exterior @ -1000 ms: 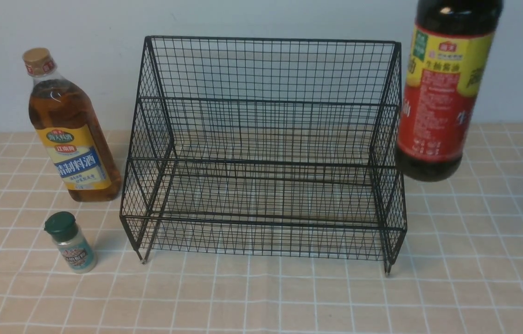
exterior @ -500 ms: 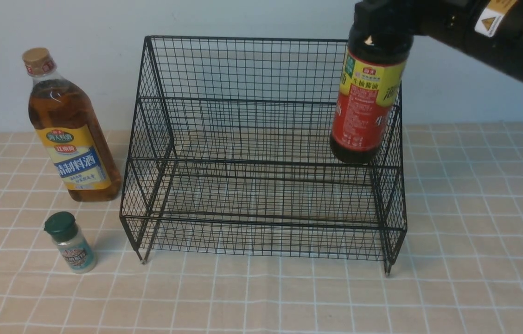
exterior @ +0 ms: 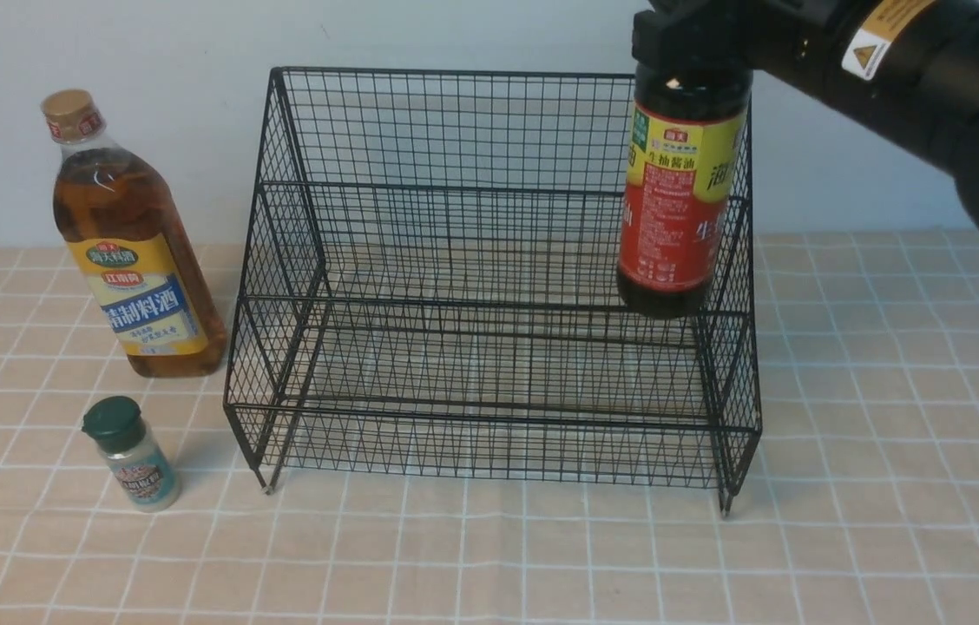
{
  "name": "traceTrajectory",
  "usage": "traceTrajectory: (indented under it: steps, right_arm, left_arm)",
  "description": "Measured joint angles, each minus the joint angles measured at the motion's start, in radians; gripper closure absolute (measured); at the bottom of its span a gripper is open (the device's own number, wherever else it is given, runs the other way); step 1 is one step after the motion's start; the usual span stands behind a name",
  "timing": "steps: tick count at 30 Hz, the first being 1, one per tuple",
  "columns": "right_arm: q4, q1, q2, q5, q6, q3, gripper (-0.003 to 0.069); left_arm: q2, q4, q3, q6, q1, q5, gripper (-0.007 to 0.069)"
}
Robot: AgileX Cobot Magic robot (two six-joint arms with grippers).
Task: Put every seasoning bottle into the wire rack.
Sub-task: Use the right arm to put the condiment bottle back on the shelf
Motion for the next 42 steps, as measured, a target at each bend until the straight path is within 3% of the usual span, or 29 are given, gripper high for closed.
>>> traceTrajectory:
  steps: [10, 23, 37, 40, 42]
  right_arm:
    - [0.000, 0.000, 0.011, -0.011, -0.029, 0.004, 0.0391]
    - [0.003, 0.000, 0.082, 0.336, -0.023, 0.004, 0.0391]
    - [0.004, 0.000, 0.082, 0.406, -0.023, 0.004, 0.0390]
    - [0.004, 0.000, 0.081, 0.408, -0.023, 0.002, 0.0368]
    - [0.004, 0.000, 0.067, 0.399, -0.023, -0.004, 0.0316]
  left_arm:
    - [0.000, 0.000, 0.000, 0.000, 0.000, 0.000, 0.0631]
    - [0.000, 0.000, 0.000, 0.000, 0.000, 0.000, 0.0631]
    - [0.000, 0.000, 0.000, 0.000, 0.000, 0.000, 0.0631]
    - [0.000, 0.000, 0.000, 0.000, 0.000, 0.000, 0.0631]
    - [0.000, 0.000, 0.000, 0.000, 0.000, 0.000, 0.0631]
